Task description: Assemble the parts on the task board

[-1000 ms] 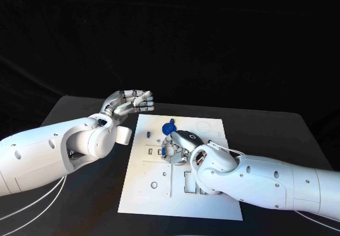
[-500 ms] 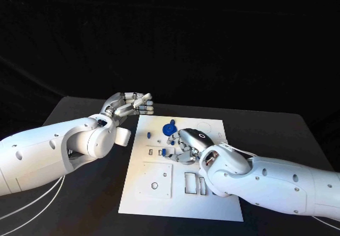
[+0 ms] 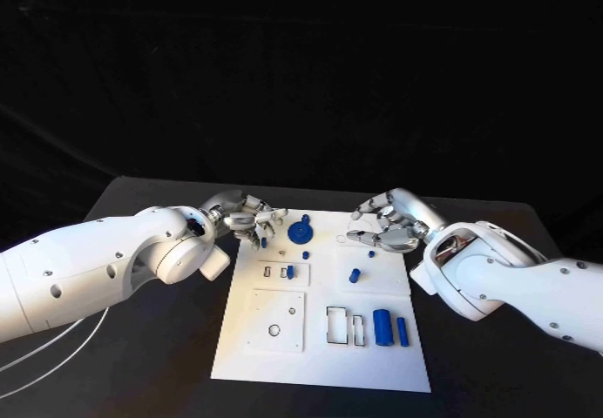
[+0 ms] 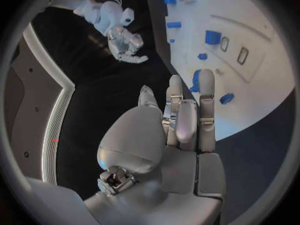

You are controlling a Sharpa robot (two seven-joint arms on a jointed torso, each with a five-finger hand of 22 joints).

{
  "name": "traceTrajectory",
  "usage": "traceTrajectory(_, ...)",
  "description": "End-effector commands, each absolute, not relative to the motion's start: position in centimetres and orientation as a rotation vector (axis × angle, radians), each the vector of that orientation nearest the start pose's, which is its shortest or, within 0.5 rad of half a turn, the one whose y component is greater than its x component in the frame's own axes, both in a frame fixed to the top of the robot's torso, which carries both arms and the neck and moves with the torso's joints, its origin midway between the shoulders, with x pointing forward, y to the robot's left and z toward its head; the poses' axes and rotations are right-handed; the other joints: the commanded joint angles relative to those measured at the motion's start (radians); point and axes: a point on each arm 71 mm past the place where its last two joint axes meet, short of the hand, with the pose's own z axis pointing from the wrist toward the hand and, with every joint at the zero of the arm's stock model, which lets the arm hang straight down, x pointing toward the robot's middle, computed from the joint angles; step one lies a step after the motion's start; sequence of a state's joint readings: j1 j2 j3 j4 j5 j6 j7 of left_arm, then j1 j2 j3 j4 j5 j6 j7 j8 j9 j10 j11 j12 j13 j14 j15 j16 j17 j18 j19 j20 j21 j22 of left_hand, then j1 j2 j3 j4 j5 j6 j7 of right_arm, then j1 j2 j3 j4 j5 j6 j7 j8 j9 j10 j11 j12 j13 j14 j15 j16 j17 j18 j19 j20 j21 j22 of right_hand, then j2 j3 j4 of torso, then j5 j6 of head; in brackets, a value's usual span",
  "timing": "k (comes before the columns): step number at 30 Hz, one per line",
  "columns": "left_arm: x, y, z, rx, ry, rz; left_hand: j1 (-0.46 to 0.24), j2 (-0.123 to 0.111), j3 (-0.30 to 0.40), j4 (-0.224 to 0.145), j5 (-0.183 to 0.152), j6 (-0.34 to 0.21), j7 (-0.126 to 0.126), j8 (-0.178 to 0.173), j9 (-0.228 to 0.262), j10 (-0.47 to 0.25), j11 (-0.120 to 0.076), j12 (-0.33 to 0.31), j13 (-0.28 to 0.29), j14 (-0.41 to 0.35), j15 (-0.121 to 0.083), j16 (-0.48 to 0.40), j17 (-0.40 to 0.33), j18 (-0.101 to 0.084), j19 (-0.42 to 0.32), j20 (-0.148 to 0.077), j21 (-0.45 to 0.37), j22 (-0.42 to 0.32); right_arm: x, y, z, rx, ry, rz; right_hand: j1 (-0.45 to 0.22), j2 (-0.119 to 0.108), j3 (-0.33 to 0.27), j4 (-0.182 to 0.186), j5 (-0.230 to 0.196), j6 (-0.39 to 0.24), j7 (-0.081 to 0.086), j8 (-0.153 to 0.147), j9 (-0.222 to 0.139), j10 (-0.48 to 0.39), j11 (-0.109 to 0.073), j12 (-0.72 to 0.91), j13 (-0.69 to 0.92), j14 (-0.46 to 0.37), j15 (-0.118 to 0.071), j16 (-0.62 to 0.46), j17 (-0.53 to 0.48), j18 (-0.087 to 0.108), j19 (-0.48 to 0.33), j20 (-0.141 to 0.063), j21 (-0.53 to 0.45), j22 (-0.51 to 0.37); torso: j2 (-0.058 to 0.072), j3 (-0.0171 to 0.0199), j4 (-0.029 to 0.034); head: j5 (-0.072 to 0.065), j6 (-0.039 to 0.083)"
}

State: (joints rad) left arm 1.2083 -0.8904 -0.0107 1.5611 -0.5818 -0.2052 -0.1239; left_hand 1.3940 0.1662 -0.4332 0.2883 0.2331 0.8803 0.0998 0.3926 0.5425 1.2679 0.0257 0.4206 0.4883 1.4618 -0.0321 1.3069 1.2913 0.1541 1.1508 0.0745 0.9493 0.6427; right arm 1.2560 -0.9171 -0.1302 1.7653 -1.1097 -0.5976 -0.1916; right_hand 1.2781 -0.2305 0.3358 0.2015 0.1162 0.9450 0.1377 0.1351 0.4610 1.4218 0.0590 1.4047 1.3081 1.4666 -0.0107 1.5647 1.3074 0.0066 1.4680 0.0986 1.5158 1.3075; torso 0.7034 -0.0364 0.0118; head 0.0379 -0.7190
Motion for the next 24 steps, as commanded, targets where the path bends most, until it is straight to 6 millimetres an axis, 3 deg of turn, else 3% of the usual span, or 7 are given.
traceTrajectory(1, 47.7, 21.2, -19.7, -0.469, 2.162, -0.783, -0.025, -0.003, -0.031, 0.005, -0.029, 0.002, 0.001, -0.010, 0.010, -0.010, 0.000, 0.028, 0.034, 0.030, -0.001, 0.051, 0.060, -0.012, 0.016, 0.000, 0.083, 0.103, 44.3, -19.3, -16.6, 0.364, 1.650, 0.900, 0.007, 0.001, -0.001, 0.006, 0.003, 0.007, -0.003, 0.004, 0.001, -0.006, -0.002, -0.006, 0.082, 0.104, 0.002, 0.006, 0.263, 0.009, 0.066, 0.003, -0.006, 0.238, -0.007, 0.0084, -0.0024, 0.003, -0.008)
traceTrajectory(4, 47.9, 20.6, -19.8, -0.396, 2.209, -0.688, -0.032, -0.005, -0.030, 0.005, -0.030, 0.024, -0.010, -0.006, 0.028, 0.000, -0.012, 0.093, 0.091, 0.079, -0.013, 0.178, 0.184, -0.042, 0.102, -0.007, 0.246, 0.325, 44.8, -20.7, -16.4, 0.395, 1.644, 0.872, 0.007, 0.001, -0.001, 0.007, 0.004, 0.007, -0.003, 0.004, 0.001, -0.007, -0.002, -0.007, 0.082, 0.104, 0.002, 0.006, 0.263, 0.009, 0.066, 0.003, -0.006, 0.238, -0.009, 0.0121, -0.0015, 0.007, -0.012)
traceTrajectory(8, 48.2, 19.7, -19.9, -0.329, 2.261, -0.585, -0.042, 0.003, -0.030, 0.006, -0.024, 0.052, -0.026, 0.017, 0.067, 0.007, -0.026, 0.177, 0.168, 0.106, -0.024, 0.256, 0.270, -0.068, 0.175, -0.017, 0.369, 0.504, 45.4, -22.0, -16.3, 0.420, 1.634, 0.838, 0.007, 0.001, -0.001, 0.007, 0.004, 0.007, -0.003, 0.004, 0.001, -0.007, -0.002, -0.007, 0.082, 0.104, 0.002, 0.006, 0.263, 0.009, 0.066, 0.003, -0.006, 0.238, -0.011, 0.0147, -0.0021, 0.003, -0.018)
traceTrajectory(10, 48.5, 19.2, -20.0, -0.297, 2.283, -0.539, -0.044, 0.010, -0.031, 0.005, -0.015, 0.068, -0.035, 0.039, 0.102, 0.042, -0.036, 0.323, 0.304, 0.109, -0.032, 0.264, 0.280, -0.081, 0.211, -0.024, 0.417, 0.580, 45.7, -22.6, -16.3, 0.430, 1.631, 0.821, 0.007, 0.001, -0.001, 0.007, 0.004, 0.007, -0.003, 0.004, 0.001, -0.007, -0.002, -0.007, 0.082, 0.104, 0.002, 0.006, 0.263, 0.009, 0.066, 0.003, -0.006, 0.238, -0.012, 0.0157, -0.0010, 0.003, -0.020)
traceTrajectory(14, 48.9, 18.3, -19.9, -0.261, 2.310, -0.485, -0.048, 0.019, -0.031, 0.005, -0.011, 0.067, -0.040, 0.051, 0.132, 0.051, -0.040, 0.393, 0.373, 0.109, -0.036, 0.264, 0.280, -0.090, 0.239, -0.028, 0.448, 0.631, 46.0, -23.2, -16.3, 0.439, 1.629, 0.801, 0.008, 0.000, -0.001, 0.008, 0.008, 0.007, -0.003, 0.005, 0.003, -0.008, -0.003, -0.008, 0.081, 0.104, 0.001, 0.006, 0.263, 0.009, 0.066, 0.002, -0.006, 0.238, -0.013, 0.0169, 0.0006, 0.004, -0.025)
traceTrajectory(17, 49.2, 17.7, -19.9, -0.237, 2.324, -0.459, -0.051, 0.022, -0.030, 0.004, -0.007, 0.059, -0.040, 0.053, 0.143, 0.048, -0.040, 0.409, 0.390, 0.109, -0.037, 0.264, 0.280, -0.096, 0.254, -0.030, 0.462, 0.657, 46.2, -23.5, -16.3, 0.441, 1.628, 0.790, 0.009, 0.000, -0.001, 0.008, 0.010, 0.007, -0.003, 0.005, 0.003, -0.008, -0.003, -0.008, 0.081, 0.104, 0.001, 0.006, 0.263, 0.009, 0.067, 0.002, -0.005, 0.238, -0.012, 0.0174, 0.0002, 0.006, -0.028)
traceTrajectory(24, 49.3, 16.3, -19.9, -0.179, 2.368, -0.421, -0.048, 0.028, -0.030, 0.004, 0.017, 0.049, -0.040, 0.060, 0.175, 0.049, -0.040, 0.472, 0.453, 0.109, -0.038, 0.264, 0.280, -0.115, 0.310, -0.031, 0.519, 0.753, 46.4, -23.8, -16.4, 0.442, 1.631, 0.771, 0.011, -0.001, 0.000, 0.010, 0.018, 0.006, -0.004, 0.006, 0.006, -0.008, -0.004, -0.008, 0.081, 0.104, 0.001, 0.006, 0.263, 0.009, 0.067, 0.001, -0.005, 0.238, -0.011, 0.0153, -0.0009, 0.008, -0.035)
